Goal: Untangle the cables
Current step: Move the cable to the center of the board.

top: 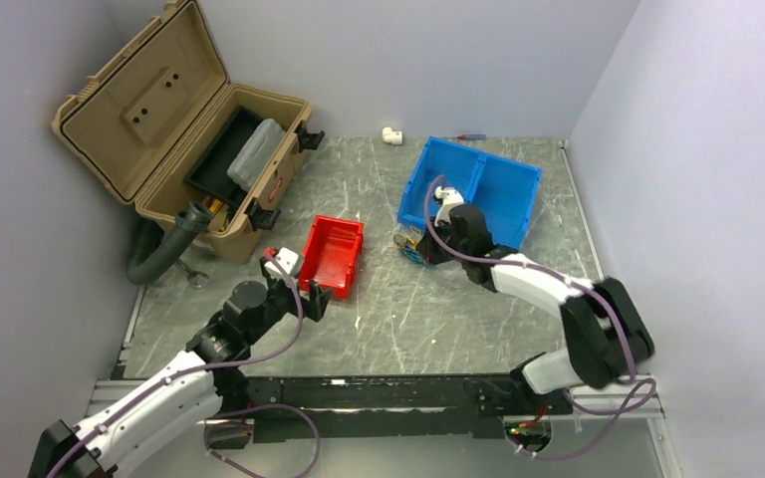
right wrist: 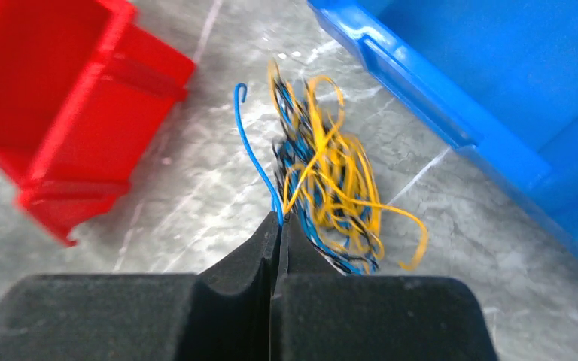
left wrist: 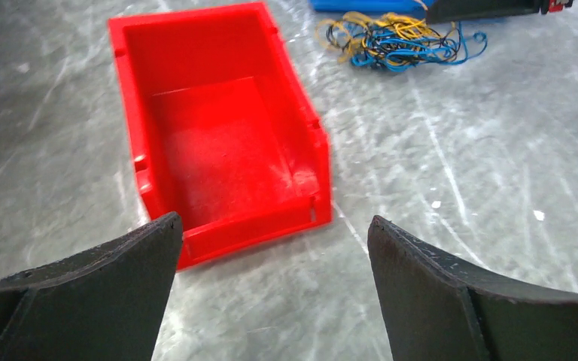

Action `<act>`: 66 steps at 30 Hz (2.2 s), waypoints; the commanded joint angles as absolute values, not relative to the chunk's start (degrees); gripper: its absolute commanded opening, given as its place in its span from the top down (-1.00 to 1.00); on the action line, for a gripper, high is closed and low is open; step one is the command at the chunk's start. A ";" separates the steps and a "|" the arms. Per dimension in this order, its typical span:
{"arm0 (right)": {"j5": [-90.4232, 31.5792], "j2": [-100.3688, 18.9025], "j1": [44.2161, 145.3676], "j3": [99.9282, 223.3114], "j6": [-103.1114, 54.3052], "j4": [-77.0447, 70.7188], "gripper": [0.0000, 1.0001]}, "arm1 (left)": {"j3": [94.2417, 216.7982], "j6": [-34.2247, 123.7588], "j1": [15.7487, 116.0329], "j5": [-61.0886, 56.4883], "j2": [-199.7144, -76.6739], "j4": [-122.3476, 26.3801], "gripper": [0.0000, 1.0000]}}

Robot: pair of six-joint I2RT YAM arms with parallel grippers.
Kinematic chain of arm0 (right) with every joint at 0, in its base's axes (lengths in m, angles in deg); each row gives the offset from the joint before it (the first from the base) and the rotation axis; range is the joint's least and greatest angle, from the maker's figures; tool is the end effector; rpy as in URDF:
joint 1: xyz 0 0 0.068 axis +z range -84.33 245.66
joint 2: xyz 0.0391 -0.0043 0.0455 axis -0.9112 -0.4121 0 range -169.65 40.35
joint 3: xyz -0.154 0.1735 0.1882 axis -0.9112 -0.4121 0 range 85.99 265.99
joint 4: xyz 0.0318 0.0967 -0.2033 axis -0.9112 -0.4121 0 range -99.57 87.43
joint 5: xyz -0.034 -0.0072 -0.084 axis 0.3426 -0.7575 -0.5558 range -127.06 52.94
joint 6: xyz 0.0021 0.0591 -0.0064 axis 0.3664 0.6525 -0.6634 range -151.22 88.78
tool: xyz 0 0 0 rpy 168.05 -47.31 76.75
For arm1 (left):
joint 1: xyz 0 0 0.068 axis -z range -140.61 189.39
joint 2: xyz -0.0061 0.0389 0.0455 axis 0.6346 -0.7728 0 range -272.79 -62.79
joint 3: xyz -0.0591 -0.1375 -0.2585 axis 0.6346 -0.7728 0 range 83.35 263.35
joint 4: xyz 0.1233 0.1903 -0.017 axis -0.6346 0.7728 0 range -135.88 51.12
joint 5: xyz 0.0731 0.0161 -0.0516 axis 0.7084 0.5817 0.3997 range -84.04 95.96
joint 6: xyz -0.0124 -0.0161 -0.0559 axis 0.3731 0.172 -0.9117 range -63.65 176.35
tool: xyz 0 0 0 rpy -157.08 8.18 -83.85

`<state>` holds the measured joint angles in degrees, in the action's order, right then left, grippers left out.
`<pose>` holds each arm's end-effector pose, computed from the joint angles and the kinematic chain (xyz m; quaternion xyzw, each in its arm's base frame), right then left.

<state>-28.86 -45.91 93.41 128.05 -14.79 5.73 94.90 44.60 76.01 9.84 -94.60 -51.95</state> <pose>0.2512 0.1391 0.2328 -0.1200 0.8808 0.2296 0.3964 0.0844 -0.0591 0.2221 0.1496 0.7746 -0.2272 0.5711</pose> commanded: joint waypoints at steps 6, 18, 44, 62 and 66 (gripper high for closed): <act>-24.29 -20.08 93.64 119.18 -7.77 -1.56 1.00 | 108.43 39.77 83.03 6.63 -101.16 -50.02 -0.94; -18.12 -9.22 93.71 113.74 -1.20 -7.52 -0.06 | 116.82 31.32 84.00 5.73 -108.07 -46.22 -0.99; -45.29 -3.65 92.74 117.32 2.20 -20.94 -0.72 | 126.92 18.48 89.87 0.42 -129.79 -45.36 -0.76; -43.53 -4.09 90.80 115.96 4.41 -28.96 -0.54 | 132.04 1.09 94.41 -8.66 -157.80 -67.26 -0.55; -45.73 -0.53 90.79 115.42 5.61 -30.27 -0.56 | 132.92 -1.59 95.06 -9.03 -161.87 -71.15 -0.49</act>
